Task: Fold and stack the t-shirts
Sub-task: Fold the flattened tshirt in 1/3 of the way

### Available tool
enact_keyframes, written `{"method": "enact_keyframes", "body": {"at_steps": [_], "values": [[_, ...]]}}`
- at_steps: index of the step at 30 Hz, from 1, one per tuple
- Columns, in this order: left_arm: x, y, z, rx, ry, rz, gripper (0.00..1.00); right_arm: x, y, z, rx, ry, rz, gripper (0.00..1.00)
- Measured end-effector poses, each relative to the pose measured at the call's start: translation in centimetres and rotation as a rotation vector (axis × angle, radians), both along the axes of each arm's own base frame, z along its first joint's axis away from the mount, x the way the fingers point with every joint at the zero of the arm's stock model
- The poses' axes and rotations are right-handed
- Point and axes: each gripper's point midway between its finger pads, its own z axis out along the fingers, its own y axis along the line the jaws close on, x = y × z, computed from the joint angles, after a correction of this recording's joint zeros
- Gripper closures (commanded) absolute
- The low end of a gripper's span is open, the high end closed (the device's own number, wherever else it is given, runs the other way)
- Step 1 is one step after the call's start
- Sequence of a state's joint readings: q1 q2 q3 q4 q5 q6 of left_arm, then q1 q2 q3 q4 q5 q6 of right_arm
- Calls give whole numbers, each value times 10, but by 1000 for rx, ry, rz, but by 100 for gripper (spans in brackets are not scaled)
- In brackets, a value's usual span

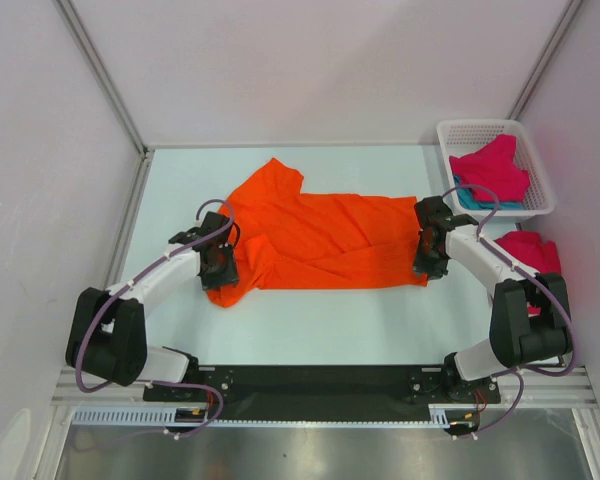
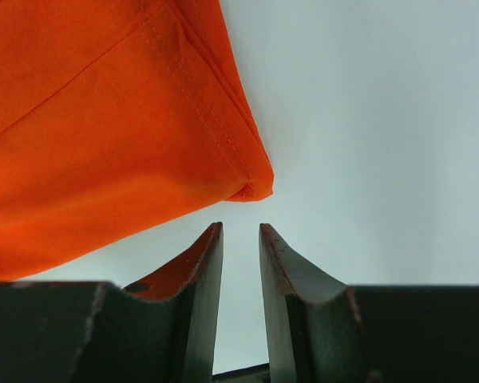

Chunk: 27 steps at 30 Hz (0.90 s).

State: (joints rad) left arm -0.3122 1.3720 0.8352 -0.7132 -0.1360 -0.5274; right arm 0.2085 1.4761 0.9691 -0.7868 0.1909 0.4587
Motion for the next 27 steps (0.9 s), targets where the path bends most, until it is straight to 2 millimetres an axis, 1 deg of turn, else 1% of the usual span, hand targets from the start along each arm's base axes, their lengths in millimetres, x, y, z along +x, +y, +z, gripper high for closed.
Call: {"method": "enact_keyframes", "body": {"at_steps": [1, 2, 4, 6, 10, 18, 27], "values": [[-1, 1, -2, 3, 4, 2, 76, 0, 0, 0, 0, 0, 0, 70], [-3, 1, -6, 6, 15, 6, 80, 0, 0, 0, 0, 0, 0, 70], [-8, 2, -14, 10, 35, 12, 87, 0, 0, 0, 0, 0, 0, 70], [-12, 3, -20, 15, 54, 15, 88, 0, 0, 0, 0, 0, 0, 70], [-13, 4, -23, 17, 58, 17, 99, 0, 0, 0, -1, 0, 0, 70], [-12, 10, -20, 47, 44, 30, 100, 0, -1, 0, -1, 0, -3, 69], [-10, 29, -1, 77, 10, 72, 100, 2, -4, -3, -5, 6, -16, 66]]}}
